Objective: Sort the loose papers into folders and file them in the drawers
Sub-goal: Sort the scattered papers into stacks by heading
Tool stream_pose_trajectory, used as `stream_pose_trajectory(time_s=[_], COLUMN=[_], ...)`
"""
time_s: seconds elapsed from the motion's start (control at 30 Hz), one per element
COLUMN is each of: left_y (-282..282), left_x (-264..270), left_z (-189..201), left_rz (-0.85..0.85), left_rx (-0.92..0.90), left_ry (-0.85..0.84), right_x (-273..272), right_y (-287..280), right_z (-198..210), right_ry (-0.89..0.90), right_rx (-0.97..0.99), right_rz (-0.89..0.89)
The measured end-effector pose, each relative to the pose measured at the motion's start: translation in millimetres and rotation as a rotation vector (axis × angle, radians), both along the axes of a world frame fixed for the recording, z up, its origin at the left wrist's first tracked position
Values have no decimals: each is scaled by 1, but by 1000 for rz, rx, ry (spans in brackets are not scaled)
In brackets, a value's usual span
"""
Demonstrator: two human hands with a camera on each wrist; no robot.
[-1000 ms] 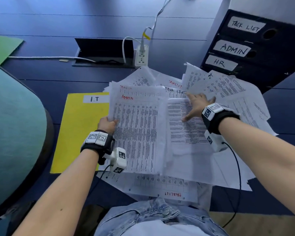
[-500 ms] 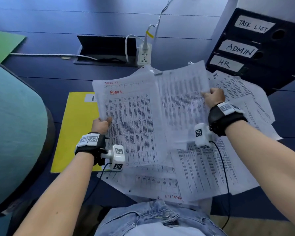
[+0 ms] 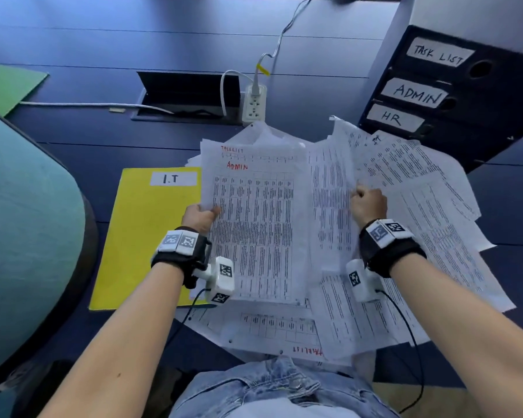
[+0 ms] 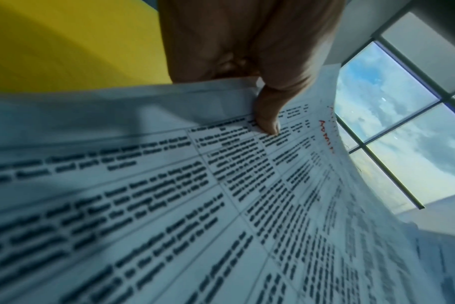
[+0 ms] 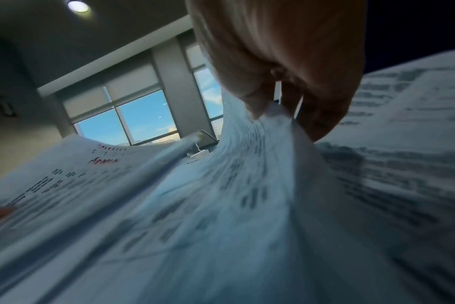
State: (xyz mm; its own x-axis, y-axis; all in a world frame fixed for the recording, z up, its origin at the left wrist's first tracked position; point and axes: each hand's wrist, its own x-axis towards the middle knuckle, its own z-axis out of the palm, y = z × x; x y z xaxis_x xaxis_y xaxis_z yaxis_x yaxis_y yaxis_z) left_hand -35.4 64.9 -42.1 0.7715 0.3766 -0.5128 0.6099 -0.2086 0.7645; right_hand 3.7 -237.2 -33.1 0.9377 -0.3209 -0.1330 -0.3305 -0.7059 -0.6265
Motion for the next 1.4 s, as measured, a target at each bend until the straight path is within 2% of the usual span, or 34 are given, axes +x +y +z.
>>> stream_pose_trajectory(time_s=[0.1, 0.17, 0.27, 0.37, 0.43, 0.53, 0.63, 0.73, 0.83, 0.97, 1.1, 1.2, 1.27, 1.33, 1.4], left_y=[-7, -12, -26, -42, -51, -52, -36, -27, -24, -24, -21, -12, -6, -4, 1], left_x=[1, 2, 1, 4, 6, 14, 21, 19, 22, 27, 12, -2, -10, -16, -17], left_z=[-1, -2, 2, 6, 9, 13, 12, 14, 11, 9, 8, 4, 4, 8, 12], left_rz=[34, 32, -11, -118, -229, -301, -202, -132, -194, -302, -388, -448, -432, -342, -227], left_rx=[-18, -64, -96, -87, -96, 23, 372, 497, 489, 325, 322, 251, 147, 101, 197], left_ry=[-18, -20, -26, -26, -17, 14, 87, 238, 294, 225, 214, 246, 199, 140, 74], right_x=[4, 10, 8, -5, -12, -12, -10, -12, -15, -19, -25, -28, -29, -28, -25], right_y=[2, 2, 12, 30, 36, 25, 11, 5, 5, 10, 19, 27, 31, 32, 27], right_z=[13, 15, 12, 14, 14, 7, 8, 6, 1, -3, -7, -9, -12, -12, -11], right_ry=[-151, -63, 120, 250, 232, 182, 222, 256, 258, 238, 195, 147, 121, 97, 67], right_rx=[-10, 143, 492, 728, 687, 316, 163, 123, 135, 196, 232, 297, 342, 356, 361], right_rz=[-35, -33, -34, 3, 76, 56, -3, -36, -61, -22, -51, -106, -125, -178, -266])
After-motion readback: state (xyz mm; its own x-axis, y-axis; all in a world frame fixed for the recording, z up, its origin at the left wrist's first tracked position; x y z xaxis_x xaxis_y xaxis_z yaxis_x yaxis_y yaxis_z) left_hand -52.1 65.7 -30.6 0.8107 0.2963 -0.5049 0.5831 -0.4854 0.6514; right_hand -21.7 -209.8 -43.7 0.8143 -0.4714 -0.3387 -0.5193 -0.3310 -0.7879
